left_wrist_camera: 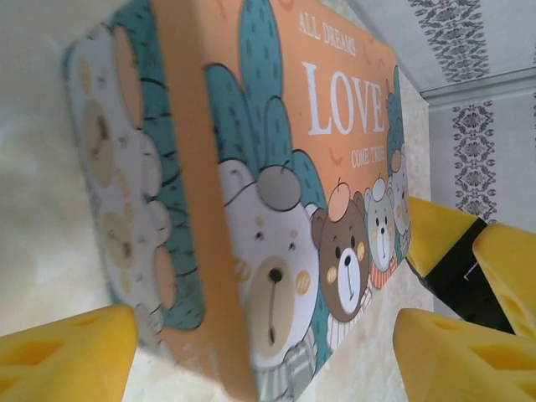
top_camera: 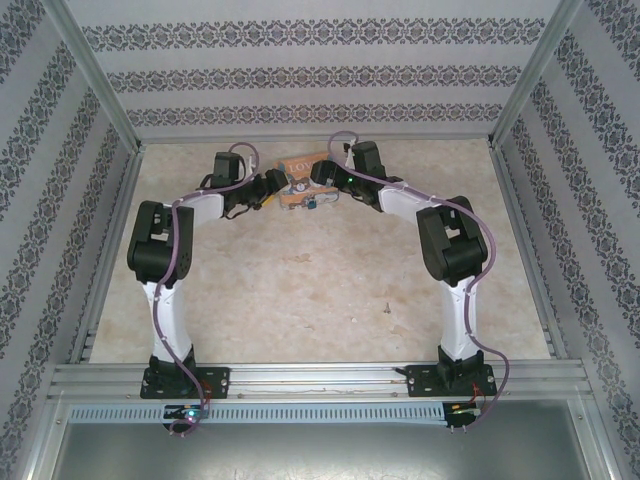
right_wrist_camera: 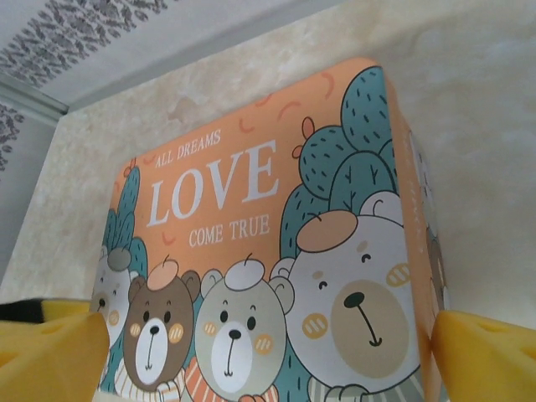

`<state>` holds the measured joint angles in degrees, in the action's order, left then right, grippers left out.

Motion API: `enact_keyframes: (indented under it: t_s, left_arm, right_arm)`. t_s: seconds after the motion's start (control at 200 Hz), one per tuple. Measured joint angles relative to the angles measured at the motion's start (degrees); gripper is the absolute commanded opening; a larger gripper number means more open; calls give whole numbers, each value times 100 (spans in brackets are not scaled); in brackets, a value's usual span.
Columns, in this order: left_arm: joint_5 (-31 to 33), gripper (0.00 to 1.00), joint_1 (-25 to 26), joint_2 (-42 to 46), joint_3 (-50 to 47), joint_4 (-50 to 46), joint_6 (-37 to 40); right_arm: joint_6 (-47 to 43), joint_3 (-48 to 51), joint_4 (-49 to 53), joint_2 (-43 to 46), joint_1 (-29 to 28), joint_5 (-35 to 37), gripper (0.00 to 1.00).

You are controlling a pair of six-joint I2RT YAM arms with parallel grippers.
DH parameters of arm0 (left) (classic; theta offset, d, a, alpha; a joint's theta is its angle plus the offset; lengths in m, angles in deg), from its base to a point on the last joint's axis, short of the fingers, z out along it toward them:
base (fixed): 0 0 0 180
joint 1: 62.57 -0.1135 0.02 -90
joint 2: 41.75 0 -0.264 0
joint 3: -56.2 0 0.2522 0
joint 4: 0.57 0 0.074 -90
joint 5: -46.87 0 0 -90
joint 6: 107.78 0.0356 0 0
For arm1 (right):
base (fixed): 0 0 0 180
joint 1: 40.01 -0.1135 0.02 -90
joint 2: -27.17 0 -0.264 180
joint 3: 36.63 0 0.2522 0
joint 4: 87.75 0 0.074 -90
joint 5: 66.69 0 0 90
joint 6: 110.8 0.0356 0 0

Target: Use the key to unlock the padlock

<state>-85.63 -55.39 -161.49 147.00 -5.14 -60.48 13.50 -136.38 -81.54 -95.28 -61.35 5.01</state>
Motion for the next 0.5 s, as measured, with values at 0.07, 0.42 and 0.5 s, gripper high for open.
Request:
enact_keyframes:
  t_s: [0.07,0.42,0.5]
  left_arm:
    - [-39,78,37,-87,87,-28,-4]
    - [-66,77,85,-57,37,-74,37]
    - [-59,77,133,94,-164,-79,61]
  right_arm:
    - [-48,-22,61,-2,-28,-37,98]
    - [-236,319,96,197,-39,-125,96]
    - [-238,601,63,402,-70,-129,96]
